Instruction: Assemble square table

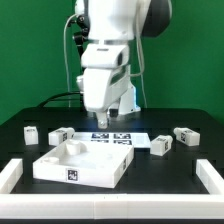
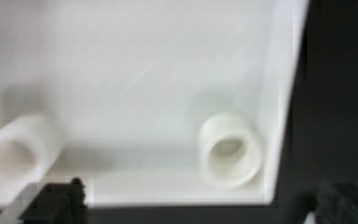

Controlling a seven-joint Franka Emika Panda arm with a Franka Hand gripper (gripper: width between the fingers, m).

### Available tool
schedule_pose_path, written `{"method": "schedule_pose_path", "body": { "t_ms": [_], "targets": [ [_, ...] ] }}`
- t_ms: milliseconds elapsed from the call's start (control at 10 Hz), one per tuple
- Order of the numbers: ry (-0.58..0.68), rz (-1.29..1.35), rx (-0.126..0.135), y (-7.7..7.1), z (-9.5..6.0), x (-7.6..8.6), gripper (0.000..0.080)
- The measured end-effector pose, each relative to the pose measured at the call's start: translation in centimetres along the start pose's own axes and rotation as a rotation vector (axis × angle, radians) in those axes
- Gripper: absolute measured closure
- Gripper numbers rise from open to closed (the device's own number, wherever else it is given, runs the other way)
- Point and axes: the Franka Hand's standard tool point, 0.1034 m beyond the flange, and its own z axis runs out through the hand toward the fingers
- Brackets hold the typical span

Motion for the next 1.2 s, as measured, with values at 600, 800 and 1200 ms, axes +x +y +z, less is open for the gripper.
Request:
{"method": "schedule_pose_path", "body": {
  "t_ms": [600, 800, 1200],
  "targets": [
    [0.019, 0.054, 0.025, -0.9, 6.0, -0.7, 0.015],
    [0.026, 0.049, -0.024, -1.9, 6.5, -1.2, 0.015],
    [0.046, 0.054, -0.098, -2.5, 6.7, -0.8, 0.0283]
  ]
}}
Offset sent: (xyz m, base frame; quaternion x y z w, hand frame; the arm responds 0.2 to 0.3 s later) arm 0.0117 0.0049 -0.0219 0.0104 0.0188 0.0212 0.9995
